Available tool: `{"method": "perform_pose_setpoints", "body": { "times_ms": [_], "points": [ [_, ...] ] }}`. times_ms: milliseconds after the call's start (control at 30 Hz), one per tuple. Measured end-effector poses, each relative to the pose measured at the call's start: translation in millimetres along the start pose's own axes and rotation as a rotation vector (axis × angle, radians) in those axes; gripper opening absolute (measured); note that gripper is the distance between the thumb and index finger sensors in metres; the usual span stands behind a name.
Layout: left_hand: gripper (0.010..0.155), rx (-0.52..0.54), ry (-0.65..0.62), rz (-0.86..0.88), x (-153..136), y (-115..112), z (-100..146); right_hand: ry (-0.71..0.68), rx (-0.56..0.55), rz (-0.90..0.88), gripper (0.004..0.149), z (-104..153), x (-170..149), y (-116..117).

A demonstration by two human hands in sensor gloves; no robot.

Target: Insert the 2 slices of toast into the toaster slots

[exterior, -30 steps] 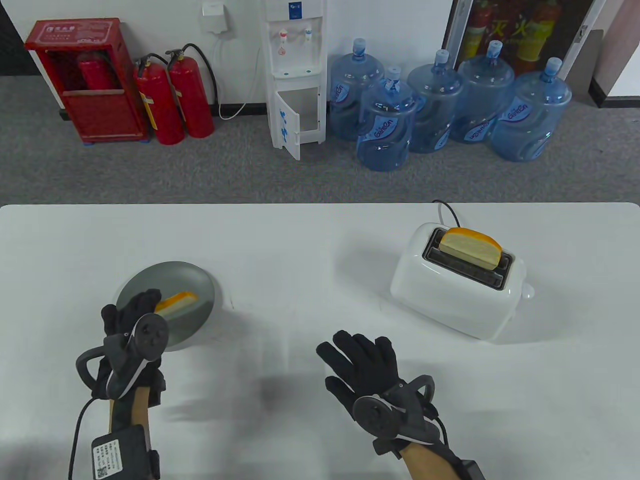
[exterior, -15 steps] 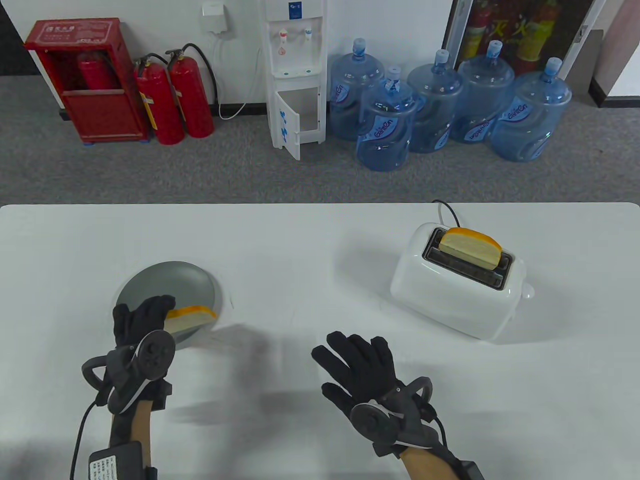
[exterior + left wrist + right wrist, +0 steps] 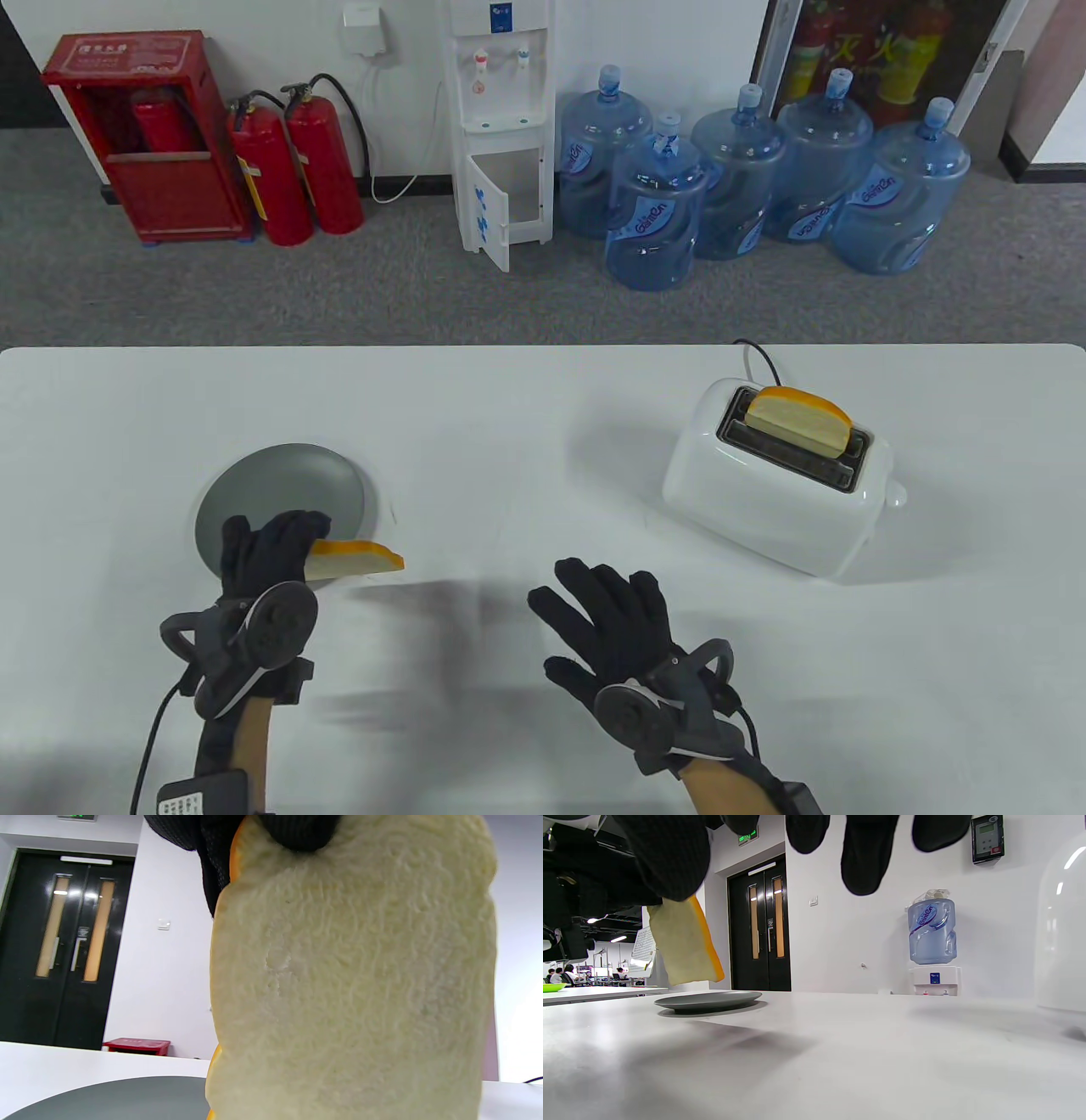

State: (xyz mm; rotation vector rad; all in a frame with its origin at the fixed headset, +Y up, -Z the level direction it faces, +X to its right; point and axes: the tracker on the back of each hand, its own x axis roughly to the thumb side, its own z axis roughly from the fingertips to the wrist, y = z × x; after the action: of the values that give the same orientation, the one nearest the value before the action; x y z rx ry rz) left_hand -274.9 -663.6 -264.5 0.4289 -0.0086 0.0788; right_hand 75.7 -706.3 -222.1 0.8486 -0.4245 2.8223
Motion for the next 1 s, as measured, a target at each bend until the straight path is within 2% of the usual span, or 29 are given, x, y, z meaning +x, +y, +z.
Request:
{"method": "perform_pose_setpoints", "body": {
  "times_ms": [267,467,1000],
  "points": [
    [0.045,-0.005,-0.09,-0.007,28,0,4,-0.022,-0.021,0.019,0.089,1,5,-2],
    [0.045,-0.013,-0.149,0.011,46,1,10,-0.03,-0.061,0.016,0.089,1,7,-5],
    [0.046,-0.015,-0.422,0.064,122,11,33,-0.069,-0.135,-0.026,0.088,3,15,-11]
  ]
}}
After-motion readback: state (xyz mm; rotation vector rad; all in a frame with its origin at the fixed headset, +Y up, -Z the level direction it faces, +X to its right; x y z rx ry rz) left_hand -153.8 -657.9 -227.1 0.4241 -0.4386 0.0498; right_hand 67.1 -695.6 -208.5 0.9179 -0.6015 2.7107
